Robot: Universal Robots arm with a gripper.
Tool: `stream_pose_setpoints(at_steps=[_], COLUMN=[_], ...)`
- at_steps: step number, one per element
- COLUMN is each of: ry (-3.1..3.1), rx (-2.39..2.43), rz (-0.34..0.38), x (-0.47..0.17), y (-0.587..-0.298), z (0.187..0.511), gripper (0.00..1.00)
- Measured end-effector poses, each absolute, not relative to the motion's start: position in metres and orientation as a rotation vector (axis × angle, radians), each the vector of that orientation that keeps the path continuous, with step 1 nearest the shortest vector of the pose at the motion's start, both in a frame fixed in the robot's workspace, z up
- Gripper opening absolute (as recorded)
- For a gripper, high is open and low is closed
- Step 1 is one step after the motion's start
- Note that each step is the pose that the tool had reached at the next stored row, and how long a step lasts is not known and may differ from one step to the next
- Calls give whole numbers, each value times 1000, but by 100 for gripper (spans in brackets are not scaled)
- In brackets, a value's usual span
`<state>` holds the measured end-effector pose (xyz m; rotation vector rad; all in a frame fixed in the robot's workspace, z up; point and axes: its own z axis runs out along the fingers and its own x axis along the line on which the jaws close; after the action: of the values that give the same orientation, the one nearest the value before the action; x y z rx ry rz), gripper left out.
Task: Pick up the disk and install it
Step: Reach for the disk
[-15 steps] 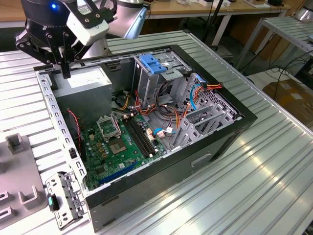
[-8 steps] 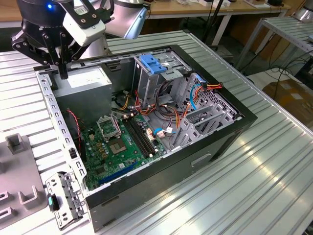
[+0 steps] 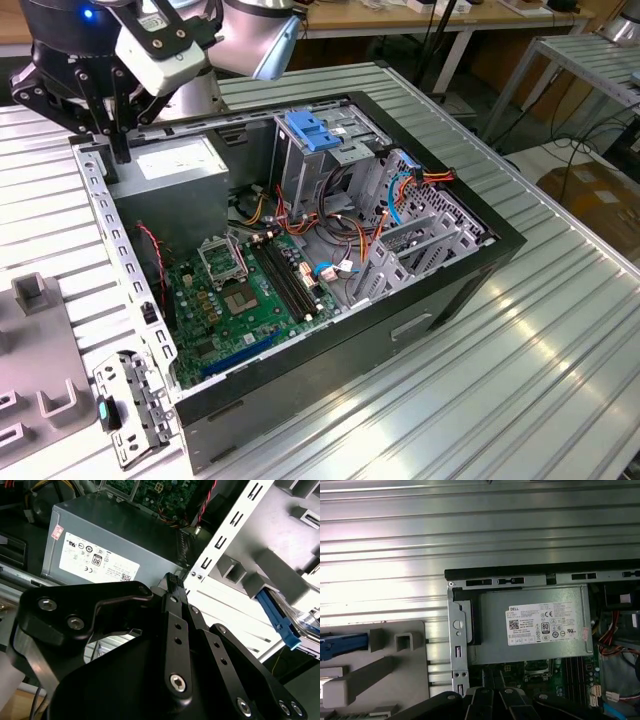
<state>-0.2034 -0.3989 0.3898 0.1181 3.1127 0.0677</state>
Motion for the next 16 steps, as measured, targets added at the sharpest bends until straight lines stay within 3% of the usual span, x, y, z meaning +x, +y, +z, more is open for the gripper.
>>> stream_pose_setpoints(at_steps=[16], ry=[3113], rx=[118], rz=[68], x=[-217], y=[-399], z=[390], gripper=[11])
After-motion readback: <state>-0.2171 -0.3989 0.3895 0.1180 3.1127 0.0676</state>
